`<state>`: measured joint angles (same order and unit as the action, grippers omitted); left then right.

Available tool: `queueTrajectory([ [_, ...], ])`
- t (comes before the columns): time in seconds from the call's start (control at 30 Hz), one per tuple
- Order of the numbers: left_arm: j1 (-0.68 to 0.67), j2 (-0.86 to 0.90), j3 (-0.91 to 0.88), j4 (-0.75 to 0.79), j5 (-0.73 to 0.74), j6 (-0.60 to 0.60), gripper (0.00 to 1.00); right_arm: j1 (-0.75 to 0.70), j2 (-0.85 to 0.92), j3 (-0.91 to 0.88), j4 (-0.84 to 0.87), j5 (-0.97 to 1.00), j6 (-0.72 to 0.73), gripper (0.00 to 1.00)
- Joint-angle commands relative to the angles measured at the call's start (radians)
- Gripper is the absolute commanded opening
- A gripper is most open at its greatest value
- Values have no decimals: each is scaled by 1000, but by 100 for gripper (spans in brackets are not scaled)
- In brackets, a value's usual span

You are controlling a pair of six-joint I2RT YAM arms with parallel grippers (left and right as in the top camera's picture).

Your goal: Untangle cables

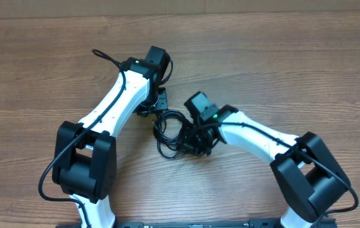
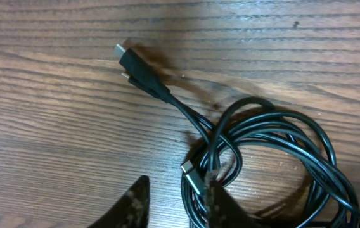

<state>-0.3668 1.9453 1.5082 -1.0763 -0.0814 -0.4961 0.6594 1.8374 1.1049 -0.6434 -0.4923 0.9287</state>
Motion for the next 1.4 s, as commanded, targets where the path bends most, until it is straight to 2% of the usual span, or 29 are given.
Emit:
queueTrajectory([
  [0.0,-7,15,-38,7,-10,-28,33,-56,1,97,-47,-25,-141,34],
  [0.03,-7,15,-48,8,0,-28,33,-70,1,103,-44,-23,-176,44],
  [0.07,-7,15,-60,10,14,-28,33,-83,2,103,-39,-5,-194,49],
  [0.27,-7,15,-144,29,83,-28,32,-129,5,92,-43,146,-171,50],
  [0.4,-7,15,-202,49,99,-28,32,-124,5,92,-38,173,-167,49],
  [0.63,-7,15,-265,109,180,-28,33,-88,5,92,-35,261,-130,35],
  [0.67,-7,15,-266,113,188,-28,28,-82,5,92,-35,276,-114,34],
  [0.73,-7,15,-266,118,201,-28,13,-71,5,92,-29,298,-90,31],
  [0.8,-7,15,-266,122,209,-28,4,-63,5,92,-18,310,-87,28],
  [0.97,-6,15,-266,124,203,-11,4,-49,5,92,-13,313,-87,21],
  [1.2,-6,15,-266,132,146,67,6,-43,5,86,-13,313,-87,4],
  [1.3,-6,15,-266,136,113,67,8,-43,5,69,-13,313,-84,4],
  [1.37,-6,15,-266,145,111,67,6,-43,5,41,-8,311,-53,4],
])
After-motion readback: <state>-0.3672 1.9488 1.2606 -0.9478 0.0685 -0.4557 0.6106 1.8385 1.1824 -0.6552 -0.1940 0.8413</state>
